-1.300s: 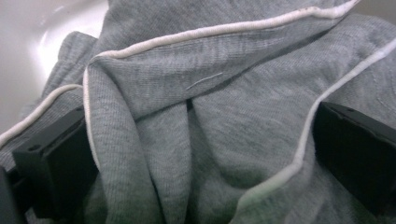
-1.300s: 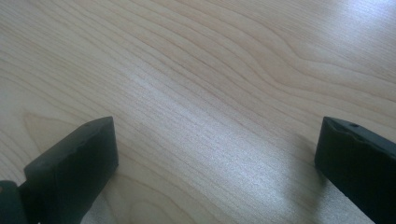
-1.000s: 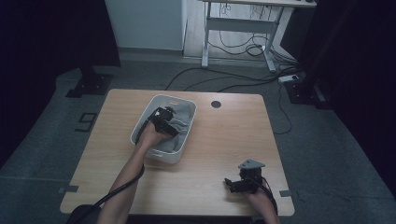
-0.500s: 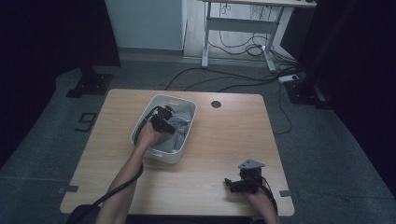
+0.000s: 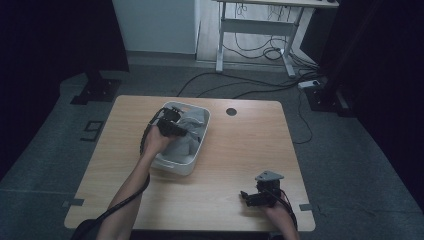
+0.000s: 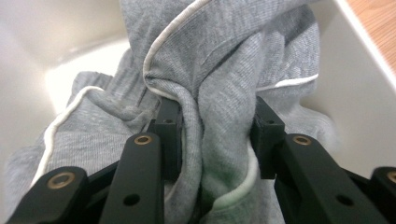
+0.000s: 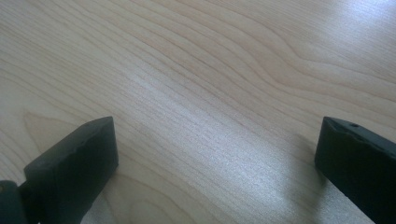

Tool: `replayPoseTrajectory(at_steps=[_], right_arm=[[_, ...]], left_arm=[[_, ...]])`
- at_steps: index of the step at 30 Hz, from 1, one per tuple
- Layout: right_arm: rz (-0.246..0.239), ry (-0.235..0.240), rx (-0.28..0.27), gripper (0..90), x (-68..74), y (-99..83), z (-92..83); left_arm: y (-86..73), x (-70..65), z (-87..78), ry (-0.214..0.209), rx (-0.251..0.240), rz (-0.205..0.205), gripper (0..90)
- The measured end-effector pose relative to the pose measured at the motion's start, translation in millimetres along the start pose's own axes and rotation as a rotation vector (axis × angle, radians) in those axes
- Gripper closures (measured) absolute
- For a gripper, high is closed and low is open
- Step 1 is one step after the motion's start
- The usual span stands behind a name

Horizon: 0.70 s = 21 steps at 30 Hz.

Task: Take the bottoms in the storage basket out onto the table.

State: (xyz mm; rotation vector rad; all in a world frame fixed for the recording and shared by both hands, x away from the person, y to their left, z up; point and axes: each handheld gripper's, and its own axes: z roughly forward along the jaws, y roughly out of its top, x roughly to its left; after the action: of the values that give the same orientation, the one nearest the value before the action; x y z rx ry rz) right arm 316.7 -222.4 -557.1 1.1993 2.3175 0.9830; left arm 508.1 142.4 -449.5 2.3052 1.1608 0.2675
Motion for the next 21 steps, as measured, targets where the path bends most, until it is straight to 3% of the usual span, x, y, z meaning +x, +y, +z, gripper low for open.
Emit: replayPoseTrajectory(at_steps=[7, 21], right_arm=[[0.0, 0.0, 0.0, 0.0, 0.0, 0.0, 0.0], [-0.001, 0.0, -0.001, 0.0, 0.0, 0.0, 0.0]], left_arm=[[5.7, -3.6, -23.0, 0.01, -0.058, 0.015, 62.7], [10.3, -6.5, -60.8, 0.026, -0.116, 0.058, 62.6]])
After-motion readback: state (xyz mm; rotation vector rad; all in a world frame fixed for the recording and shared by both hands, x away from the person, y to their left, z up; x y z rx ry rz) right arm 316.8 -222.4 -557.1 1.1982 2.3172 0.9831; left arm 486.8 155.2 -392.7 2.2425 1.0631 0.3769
